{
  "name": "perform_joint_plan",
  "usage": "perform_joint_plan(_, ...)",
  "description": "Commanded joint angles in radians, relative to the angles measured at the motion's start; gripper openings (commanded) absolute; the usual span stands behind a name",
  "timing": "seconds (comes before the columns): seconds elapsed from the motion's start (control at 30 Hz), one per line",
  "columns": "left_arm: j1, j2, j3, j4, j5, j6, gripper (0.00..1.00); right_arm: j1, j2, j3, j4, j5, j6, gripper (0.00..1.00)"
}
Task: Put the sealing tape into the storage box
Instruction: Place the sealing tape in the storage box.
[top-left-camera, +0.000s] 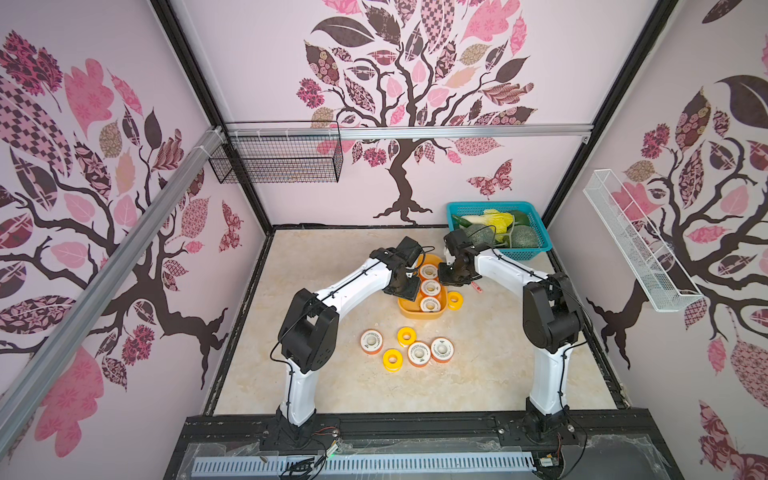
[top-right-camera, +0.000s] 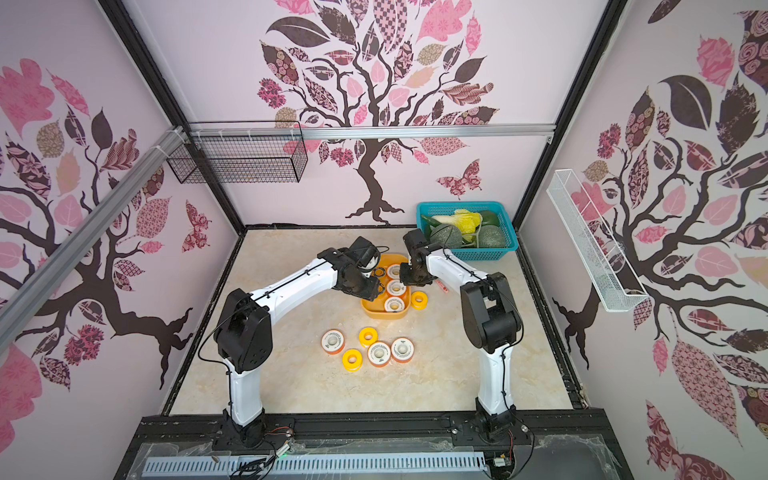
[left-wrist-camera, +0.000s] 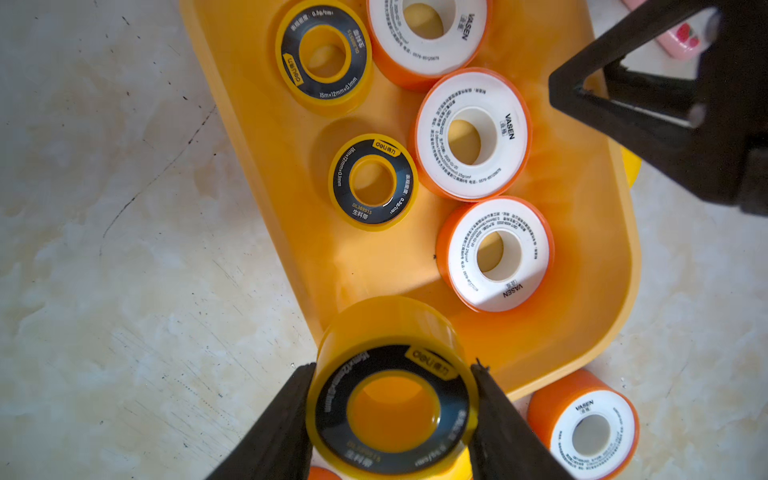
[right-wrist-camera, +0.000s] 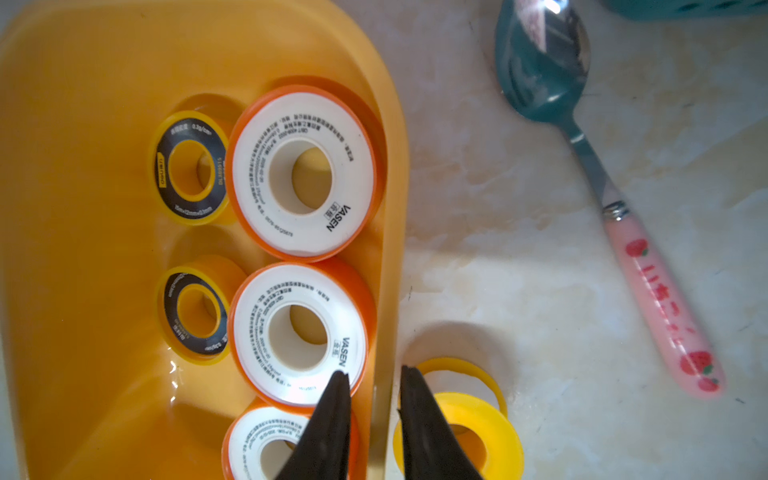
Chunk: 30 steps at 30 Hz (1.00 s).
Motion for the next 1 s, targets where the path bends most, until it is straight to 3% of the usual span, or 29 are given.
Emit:
perform_joint_plan(0.0, -0.01, 0.021, 0.031, -0.008, 0.015, 0.015, 0.56, -0.003, -0.034, 0.014, 0.009, -0.009, -0.003, 0.26)
perform_joint_plan(0.97, -0.014, 0.17, 0.07, -0.025, 0.039, 0.047, 0.57, -0.013, -0.039, 0.006, 0.019, -0.035, 0.012, 0.26)
